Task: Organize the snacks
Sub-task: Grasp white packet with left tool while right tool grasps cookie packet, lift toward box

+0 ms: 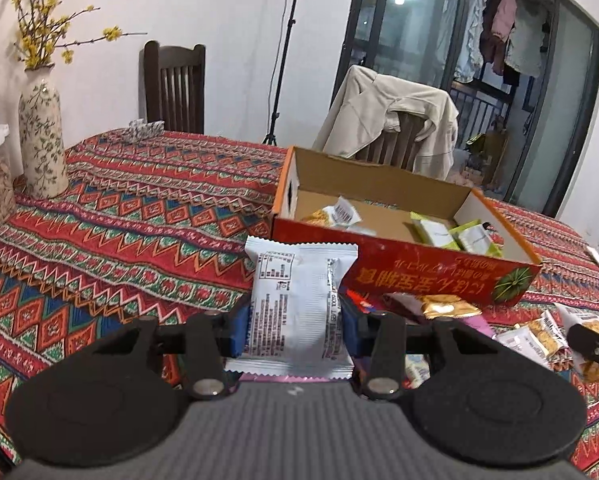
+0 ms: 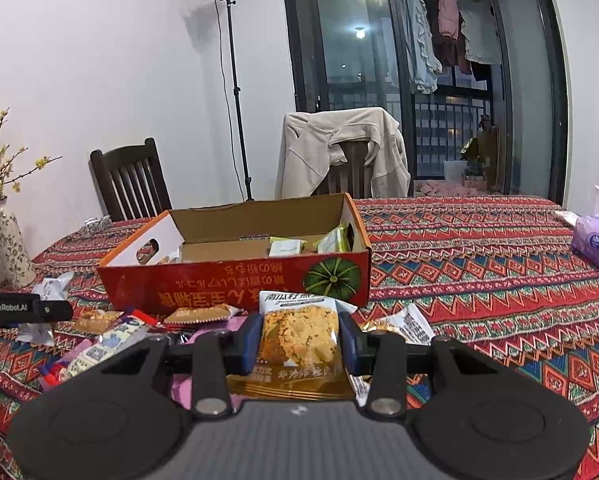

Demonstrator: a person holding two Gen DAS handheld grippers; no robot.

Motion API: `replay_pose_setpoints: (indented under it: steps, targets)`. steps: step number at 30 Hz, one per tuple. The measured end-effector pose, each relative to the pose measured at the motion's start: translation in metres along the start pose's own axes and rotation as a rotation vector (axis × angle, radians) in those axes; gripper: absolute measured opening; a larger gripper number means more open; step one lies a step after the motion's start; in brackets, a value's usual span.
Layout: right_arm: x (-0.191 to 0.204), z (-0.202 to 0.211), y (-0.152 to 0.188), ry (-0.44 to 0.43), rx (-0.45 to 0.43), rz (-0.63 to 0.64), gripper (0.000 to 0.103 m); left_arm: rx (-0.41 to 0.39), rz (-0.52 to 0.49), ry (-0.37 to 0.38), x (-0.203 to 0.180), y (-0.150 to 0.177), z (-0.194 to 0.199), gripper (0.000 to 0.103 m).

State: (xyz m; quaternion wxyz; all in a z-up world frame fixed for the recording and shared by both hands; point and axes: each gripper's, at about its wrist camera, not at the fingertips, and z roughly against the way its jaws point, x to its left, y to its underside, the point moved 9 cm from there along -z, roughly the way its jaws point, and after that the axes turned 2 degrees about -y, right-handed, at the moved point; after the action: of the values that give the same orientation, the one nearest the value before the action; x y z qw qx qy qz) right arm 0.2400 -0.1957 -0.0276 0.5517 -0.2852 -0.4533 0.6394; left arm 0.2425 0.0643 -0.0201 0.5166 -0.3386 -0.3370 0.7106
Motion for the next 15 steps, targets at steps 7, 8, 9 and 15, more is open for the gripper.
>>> replay_pose_setpoints:
  steps: [7,8,9,15]
  targets:
    - [0.008,-0.007,-0.017,-0.003,-0.031,0.024,0.039,-0.026,-0.013,0.018,-0.012,-0.017,0.001,0.045]
    - [0.009,-0.008,-0.019,-0.003,-0.036,0.025,0.039,-0.033,-0.016,0.019,-0.014,-0.020,0.001,0.045]
    - [0.009,-0.009,-0.022,-0.004,-0.041,0.025,0.039,-0.039,-0.017,0.024,-0.016,-0.024,0.001,0.045]
    - [0.013,-0.023,-0.044,-0.003,-0.055,0.048,0.039,-0.072,-0.039,0.042,-0.032,-0.051,-0.005,0.045]
